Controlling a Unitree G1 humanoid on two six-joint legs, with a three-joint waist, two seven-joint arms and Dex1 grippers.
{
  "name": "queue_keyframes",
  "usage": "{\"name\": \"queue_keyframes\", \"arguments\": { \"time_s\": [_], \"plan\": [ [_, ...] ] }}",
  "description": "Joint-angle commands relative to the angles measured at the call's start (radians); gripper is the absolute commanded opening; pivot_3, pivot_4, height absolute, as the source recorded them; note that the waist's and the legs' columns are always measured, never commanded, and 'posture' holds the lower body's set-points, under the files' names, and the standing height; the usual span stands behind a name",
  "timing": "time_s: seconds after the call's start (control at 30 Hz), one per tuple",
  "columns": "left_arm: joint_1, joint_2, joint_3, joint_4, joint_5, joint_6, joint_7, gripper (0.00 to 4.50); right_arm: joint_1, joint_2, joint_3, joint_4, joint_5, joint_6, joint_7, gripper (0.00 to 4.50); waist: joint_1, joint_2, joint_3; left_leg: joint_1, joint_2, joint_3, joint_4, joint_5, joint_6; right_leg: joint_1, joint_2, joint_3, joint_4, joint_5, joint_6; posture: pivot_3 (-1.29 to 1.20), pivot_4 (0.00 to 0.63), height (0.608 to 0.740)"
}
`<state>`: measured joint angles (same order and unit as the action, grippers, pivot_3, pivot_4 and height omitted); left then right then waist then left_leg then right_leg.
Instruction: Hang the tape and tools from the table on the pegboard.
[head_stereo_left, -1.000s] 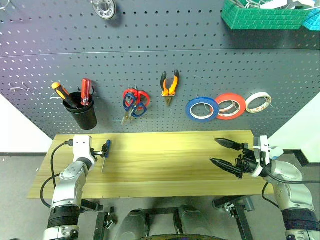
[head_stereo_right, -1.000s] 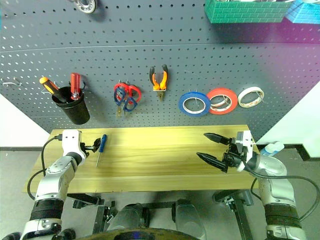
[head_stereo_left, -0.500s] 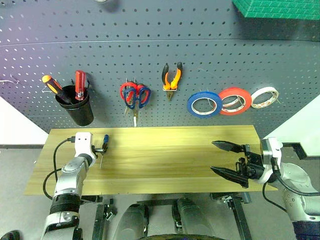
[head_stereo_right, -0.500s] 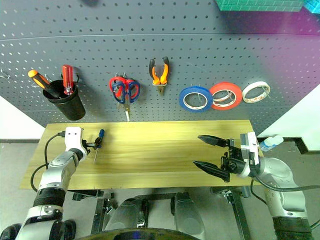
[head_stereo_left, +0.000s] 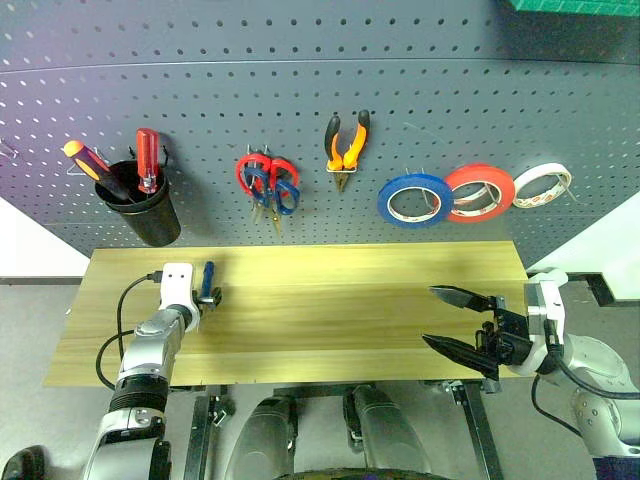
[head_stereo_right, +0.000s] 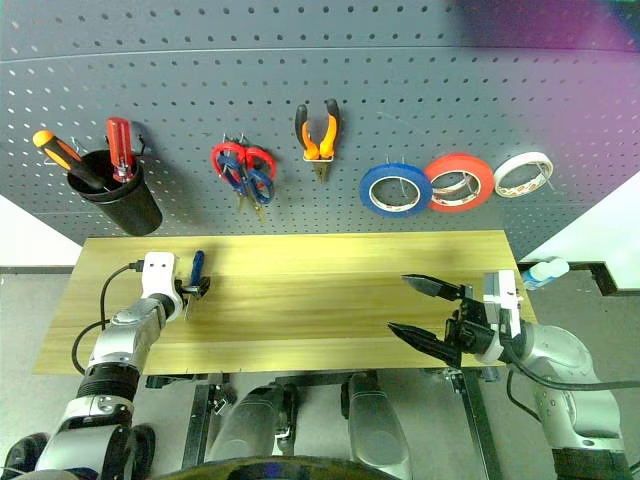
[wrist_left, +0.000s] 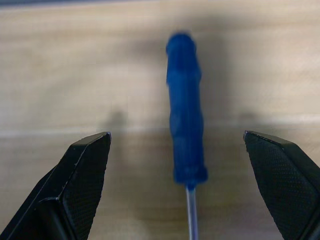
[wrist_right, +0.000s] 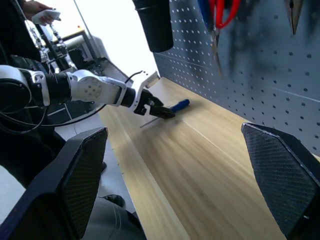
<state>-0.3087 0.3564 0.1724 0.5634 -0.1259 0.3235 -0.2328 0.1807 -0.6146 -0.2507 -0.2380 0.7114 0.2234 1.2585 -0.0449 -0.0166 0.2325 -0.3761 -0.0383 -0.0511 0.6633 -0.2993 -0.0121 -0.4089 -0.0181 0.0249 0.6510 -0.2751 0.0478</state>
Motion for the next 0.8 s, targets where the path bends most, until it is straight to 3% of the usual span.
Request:
{"name": "queue_keyframes", "arguments": {
  "time_s": [0.03,0.4,0.8],
  "plan": [
    [-0.033,0.005,-0.008,0.038,0.018,-0.026,0.002,4.45,0.012,-0.018,-0.028,-0.061,0.025,0.013,-0.018,4.5,0.0,-0.001,0.003,0.0,0.0,0.0,0.0,0.0,0.0,0.0,0.0,0.0,0.0,0.0,0.0,-0.19,0.266,0.73],
    [-0.124,-0.003,0.001,0.186,0.021,-0.045,0.004,4.45,0.022,-0.029,-0.038,-0.1,0.031,0.039,-0.068,4.5,-0.002,-0.002,0.011,0.0,0.0,0.0,0.0,0.0,0.0,0.0,0.0,0.0,-0.001,0.0,0.0,-0.21,0.267,0.73],
    [-0.076,-0.022,0.003,0.123,0.002,0.031,-0.009,0.73,0.006,-0.015,-0.023,-0.018,-0.001,-0.024,-0.043,4.5,-0.018,-0.001,0.011,0.001,0.0,0.0,-0.001,0.0,0.0,0.001,0.0,-0.001,-0.001,0.0,0.001,-0.2,0.249,0.73]
  ]
}}
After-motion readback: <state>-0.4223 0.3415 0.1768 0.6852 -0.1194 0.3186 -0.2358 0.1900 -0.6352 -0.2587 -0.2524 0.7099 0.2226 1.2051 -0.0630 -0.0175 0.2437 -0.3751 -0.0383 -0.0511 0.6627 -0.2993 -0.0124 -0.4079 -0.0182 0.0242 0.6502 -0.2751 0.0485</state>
